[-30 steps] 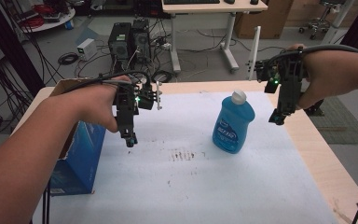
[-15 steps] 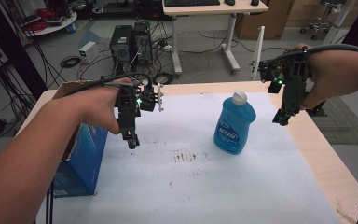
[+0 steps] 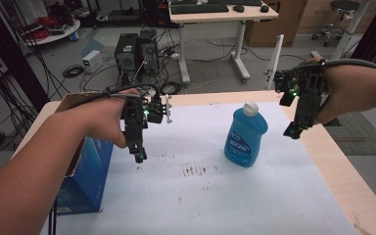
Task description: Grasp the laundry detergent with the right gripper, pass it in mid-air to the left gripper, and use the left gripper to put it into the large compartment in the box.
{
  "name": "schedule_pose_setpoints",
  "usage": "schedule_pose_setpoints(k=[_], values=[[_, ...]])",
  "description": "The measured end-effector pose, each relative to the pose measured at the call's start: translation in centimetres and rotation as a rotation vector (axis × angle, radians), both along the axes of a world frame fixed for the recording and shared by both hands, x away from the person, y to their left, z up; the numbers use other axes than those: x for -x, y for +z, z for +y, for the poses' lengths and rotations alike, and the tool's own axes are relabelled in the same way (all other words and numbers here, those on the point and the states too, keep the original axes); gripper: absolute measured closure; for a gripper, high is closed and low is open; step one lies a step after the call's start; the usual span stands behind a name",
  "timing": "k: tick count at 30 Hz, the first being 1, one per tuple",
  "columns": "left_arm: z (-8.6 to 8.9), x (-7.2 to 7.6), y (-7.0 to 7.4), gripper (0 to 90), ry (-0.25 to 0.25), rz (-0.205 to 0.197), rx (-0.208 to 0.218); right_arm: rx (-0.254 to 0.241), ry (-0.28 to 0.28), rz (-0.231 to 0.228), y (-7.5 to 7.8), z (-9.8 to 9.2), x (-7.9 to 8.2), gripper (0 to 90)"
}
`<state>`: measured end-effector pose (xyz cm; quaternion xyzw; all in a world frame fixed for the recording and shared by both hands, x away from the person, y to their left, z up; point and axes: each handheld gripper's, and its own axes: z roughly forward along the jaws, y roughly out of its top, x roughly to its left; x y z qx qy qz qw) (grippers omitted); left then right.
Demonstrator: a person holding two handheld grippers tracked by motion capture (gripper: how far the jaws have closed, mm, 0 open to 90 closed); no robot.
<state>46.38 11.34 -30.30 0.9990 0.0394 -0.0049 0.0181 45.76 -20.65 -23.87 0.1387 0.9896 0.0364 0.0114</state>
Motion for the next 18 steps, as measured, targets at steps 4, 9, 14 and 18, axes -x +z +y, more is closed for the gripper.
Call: schedule_pose_setpoints(k=[4, 9, 14, 18], values=[[0.1, 0.1, 0.3, 3.7, -0.007, -0.004, 0.005, -0.053, -0.029, -0.004, -0.6, -0.7, 0.4, 1.8], [0.3, 0.4, 0.5, 3.7, -0.008, -0.008, -0.001, -0.143, -0.083, -0.039, -0.9, -2.0, 1.2, 1.8], [0.5, 0.7, 0.9, 3.7, -0.01, -0.021, 0.009, -0.242, -0.144, -0.061, -1.6, -3.3, 1.9, 1.8], [0.7, 0.9, 1.2, 3.7, -0.004, -0.024, 0.014, -0.304, -0.184, -0.079, -2.5, -3.9, 2.6, 1.8]])
